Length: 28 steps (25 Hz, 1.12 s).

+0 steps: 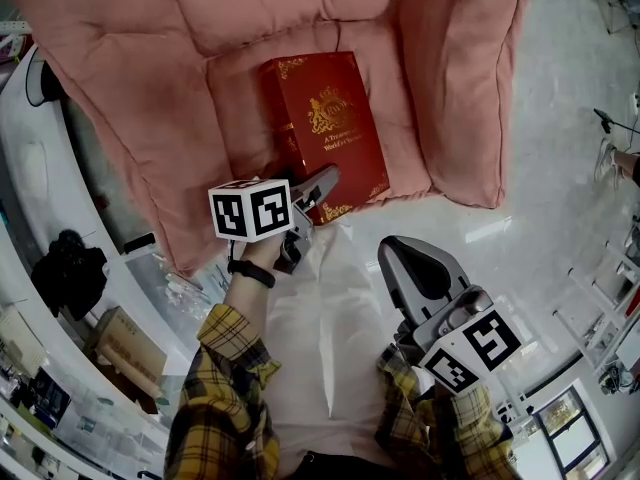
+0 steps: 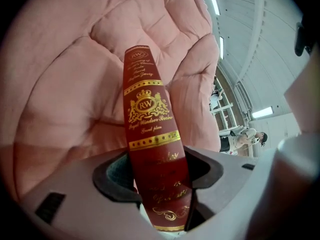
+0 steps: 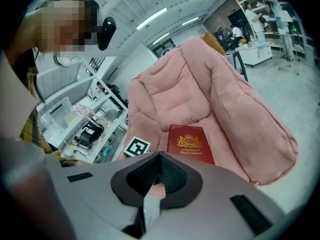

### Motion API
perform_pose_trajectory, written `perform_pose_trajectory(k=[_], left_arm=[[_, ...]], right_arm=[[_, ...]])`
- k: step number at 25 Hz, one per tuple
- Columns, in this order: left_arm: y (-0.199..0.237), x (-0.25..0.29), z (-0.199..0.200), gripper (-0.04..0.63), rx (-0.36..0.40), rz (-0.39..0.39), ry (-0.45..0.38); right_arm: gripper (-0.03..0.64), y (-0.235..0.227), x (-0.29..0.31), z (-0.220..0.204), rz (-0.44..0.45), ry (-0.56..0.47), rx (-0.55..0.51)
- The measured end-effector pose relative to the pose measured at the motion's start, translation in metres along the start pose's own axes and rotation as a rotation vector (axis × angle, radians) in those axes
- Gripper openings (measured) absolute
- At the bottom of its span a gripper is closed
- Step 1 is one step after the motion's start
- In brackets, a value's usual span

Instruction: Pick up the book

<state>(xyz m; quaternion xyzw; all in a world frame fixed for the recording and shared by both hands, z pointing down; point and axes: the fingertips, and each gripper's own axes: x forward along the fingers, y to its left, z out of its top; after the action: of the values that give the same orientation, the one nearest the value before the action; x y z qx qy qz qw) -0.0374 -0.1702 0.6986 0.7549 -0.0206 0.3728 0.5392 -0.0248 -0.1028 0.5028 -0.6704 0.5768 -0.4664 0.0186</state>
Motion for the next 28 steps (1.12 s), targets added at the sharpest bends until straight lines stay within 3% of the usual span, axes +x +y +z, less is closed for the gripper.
perform_pose_trajectory(k=[11, 22, 28], left_arm=[[-0.007, -0.010, -0.007, 0.261, -0.119, -0.043, -0.114], [-0.018, -0.026, 0.006, 0.259, -0.061, -0.058, -0.203], [-0.035, -0.033, 0.005, 0.258, -0.067, -0.048, -0.223]], right_arm=[[0.017, -0.021, -0.009, -0.002, 0.010, -0.014, -0.012], [0.017, -0.050, 0.017, -0.016, 0.064, -0.041, -0.019], [0.017, -0.061, 0.016, -0.004, 0.098, -0.081, -0.041]])
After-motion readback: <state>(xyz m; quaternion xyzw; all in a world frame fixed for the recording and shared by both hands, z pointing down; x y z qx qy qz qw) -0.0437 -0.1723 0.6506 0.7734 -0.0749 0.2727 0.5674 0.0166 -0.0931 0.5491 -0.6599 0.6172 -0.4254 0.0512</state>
